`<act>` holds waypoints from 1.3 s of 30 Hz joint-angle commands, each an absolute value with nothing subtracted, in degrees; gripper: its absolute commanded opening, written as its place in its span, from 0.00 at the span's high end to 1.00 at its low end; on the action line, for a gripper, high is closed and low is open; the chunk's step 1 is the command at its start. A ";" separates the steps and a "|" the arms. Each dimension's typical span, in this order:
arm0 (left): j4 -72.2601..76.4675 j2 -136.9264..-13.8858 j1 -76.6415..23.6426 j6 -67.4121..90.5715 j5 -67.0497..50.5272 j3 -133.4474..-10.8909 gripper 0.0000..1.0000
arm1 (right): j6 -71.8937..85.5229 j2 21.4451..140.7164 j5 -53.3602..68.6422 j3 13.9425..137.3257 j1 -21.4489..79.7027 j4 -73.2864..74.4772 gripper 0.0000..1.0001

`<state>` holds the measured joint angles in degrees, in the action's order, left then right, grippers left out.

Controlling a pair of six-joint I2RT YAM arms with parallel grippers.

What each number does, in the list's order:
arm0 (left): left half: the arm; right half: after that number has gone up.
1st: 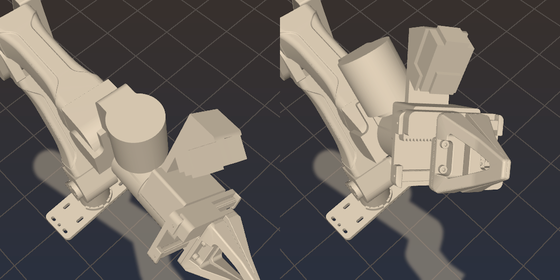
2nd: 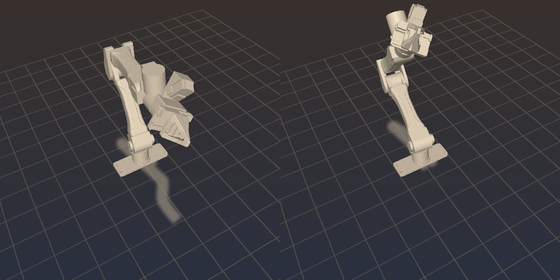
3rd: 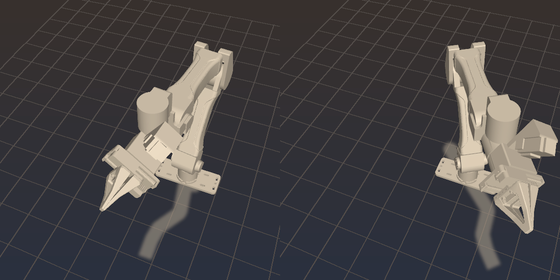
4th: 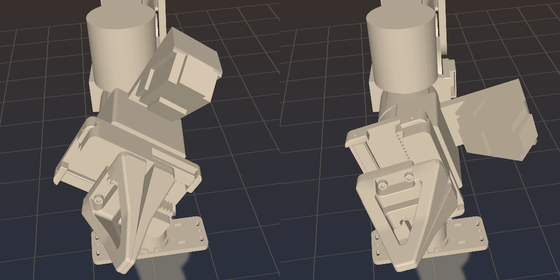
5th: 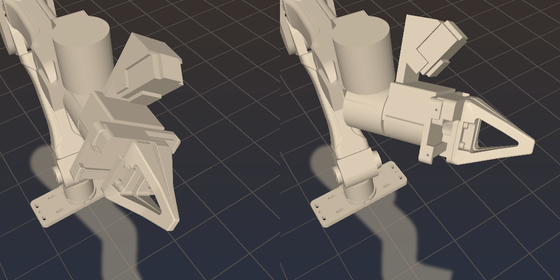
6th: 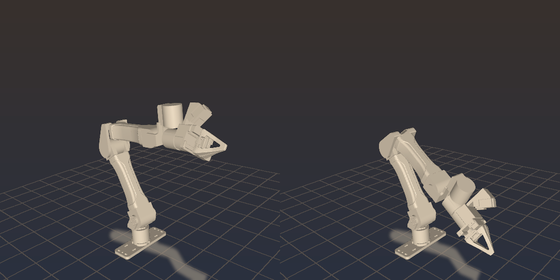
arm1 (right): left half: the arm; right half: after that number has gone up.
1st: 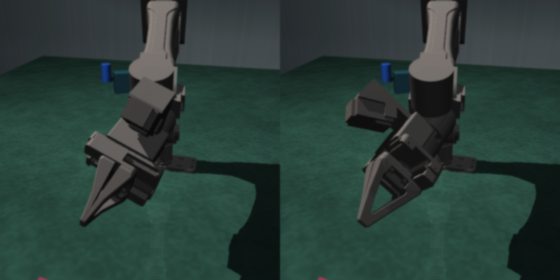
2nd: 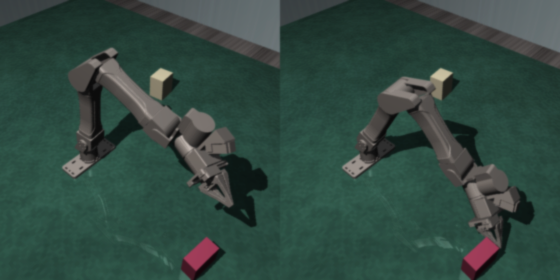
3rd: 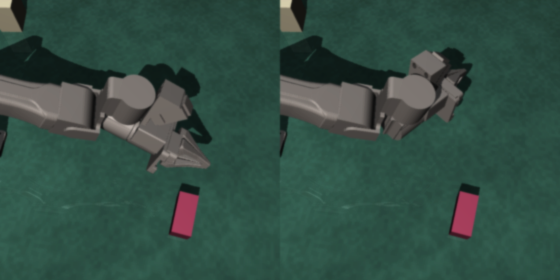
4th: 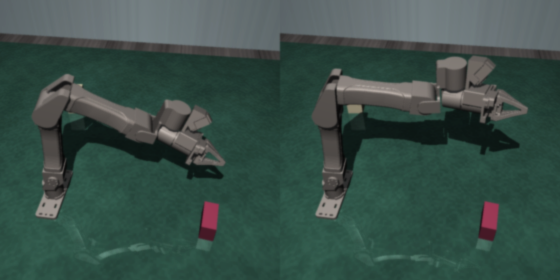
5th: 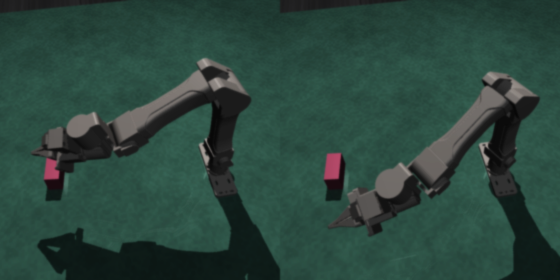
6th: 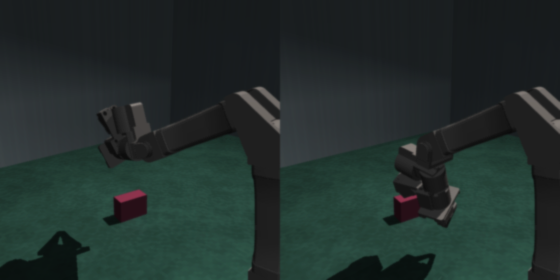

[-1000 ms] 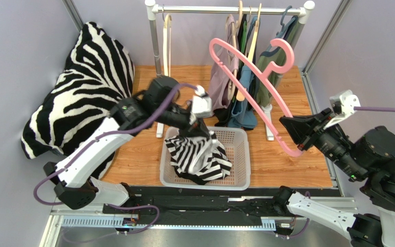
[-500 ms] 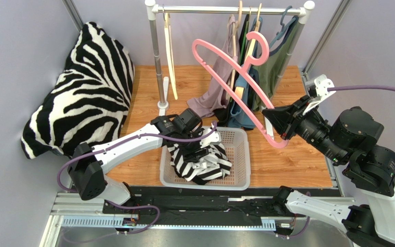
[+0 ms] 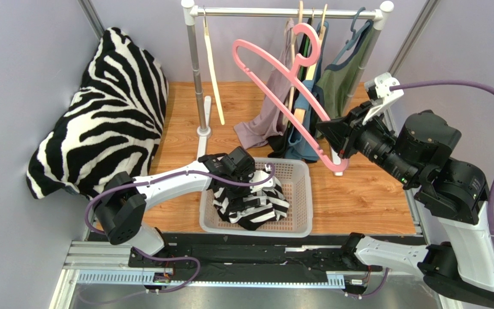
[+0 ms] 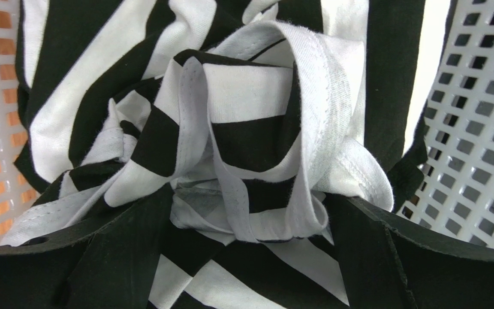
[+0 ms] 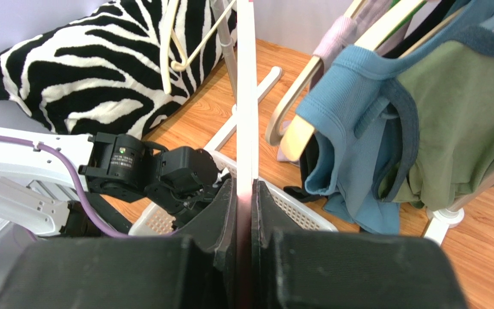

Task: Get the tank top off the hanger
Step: Remove the tank top from the hanger, then place the hanger at the clothesline.

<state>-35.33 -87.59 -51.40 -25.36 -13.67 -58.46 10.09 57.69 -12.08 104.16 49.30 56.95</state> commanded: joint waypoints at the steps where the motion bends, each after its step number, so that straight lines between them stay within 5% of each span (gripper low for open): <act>1: -43.13 -85.52 -51.50 -27.87 -15.65 -64.56 0.01 | 11.42 61.51 -14.49 111.52 49.04 57.74 1.00; 7: -67.11 -83.94 -51.50 -28.91 -19.85 -79.17 0.01 | 12.66 65.74 -16.87 115.66 49.31 60.55 1.00; 16: -71.46 -67.61 -51.50 -31.28 -24.88 -89.01 0.01 | 15.11 70.84 -20.30 119.44 50.80 63.64 1.00; 23: -66.01 -62.32 -51.42 -28.64 -6.27 -91.94 0.01 | 14.33 76.46 -22.59 122.86 52.47 62.23 1.00; 31: -67.68 -57.93 -51.42 -34.18 -1.24 -96.41 0.01 | 15.11 85.68 -27.07 132.00 52.65 62.14 1.00; 39: -51.00 -55.11 -48.17 -36.13 24.42 -87.90 0.01 | 13.98 96.31 -33.65 139.03 53.53 58.19 1.00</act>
<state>-61.41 -56.47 -49.56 -34.50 10.48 -91.22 14.76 93.06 -28.49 134.08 52.86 63.94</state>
